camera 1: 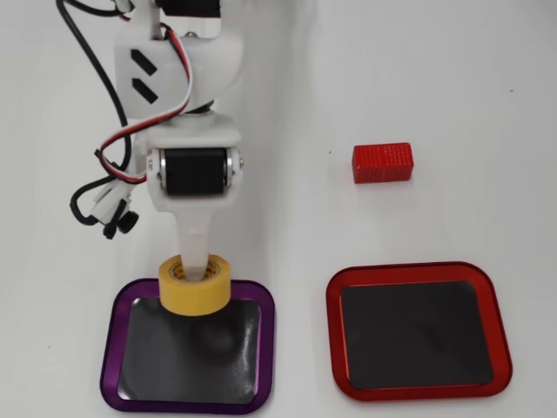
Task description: Grasp a tape and put it in the right purple dish.
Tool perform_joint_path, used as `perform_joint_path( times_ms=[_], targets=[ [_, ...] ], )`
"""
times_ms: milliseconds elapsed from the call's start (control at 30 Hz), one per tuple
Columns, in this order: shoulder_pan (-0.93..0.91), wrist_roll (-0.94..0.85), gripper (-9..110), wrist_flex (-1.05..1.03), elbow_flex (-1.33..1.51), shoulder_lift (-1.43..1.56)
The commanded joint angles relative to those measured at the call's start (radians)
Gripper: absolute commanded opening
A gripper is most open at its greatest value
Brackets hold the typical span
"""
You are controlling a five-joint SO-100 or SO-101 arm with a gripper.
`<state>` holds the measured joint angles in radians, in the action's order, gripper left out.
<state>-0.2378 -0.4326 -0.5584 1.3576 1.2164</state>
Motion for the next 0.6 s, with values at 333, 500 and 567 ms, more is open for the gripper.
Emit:
perform_joint_path(
  times_ms=[333,500,567],
  targets=[
    [-0.005,-0.005,8,-0.117,-0.137,-0.026],
    [-0.005,-0.002,9,-0.16,-0.138,-0.023],
    [-0.003,0.0,9,-0.221,-0.158,-0.015]
  ],
)
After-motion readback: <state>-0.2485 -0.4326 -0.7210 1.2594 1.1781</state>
